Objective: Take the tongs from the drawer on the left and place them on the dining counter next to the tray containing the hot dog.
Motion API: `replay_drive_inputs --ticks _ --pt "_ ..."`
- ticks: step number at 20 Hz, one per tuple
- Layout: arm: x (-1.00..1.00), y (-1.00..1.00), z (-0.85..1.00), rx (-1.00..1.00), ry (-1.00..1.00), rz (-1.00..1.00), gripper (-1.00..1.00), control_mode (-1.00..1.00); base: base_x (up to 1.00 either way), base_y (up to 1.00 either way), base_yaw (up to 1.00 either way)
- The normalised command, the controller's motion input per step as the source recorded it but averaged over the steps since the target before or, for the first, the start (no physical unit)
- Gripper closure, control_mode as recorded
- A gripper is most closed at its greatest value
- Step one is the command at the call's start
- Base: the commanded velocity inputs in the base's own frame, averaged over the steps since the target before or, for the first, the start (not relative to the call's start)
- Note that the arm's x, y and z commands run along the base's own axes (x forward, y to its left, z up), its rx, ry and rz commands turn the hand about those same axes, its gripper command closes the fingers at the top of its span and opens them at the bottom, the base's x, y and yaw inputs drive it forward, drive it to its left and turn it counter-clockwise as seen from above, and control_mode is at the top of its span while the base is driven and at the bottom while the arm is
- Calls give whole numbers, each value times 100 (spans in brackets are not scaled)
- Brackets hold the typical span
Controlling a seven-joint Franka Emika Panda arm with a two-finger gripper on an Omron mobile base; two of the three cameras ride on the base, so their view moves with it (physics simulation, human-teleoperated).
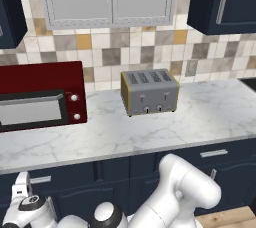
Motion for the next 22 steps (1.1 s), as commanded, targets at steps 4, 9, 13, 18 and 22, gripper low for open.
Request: replay_drive_inputs --ticks 4,9,13,18,22 --pt "0 0 0 0 -1 0 100 -100 0 0 0" --pt "-3 0 -1 0 3 0 100 -100 0 0 0" --pt "-59 0 -16 0 7 0 100 -100 0 0 0" --pt "-95 0 -25 0 2 0 100 -100 0 0 0" --pt "-100 0 -29 0 0 0 100 -100 0 0 0"
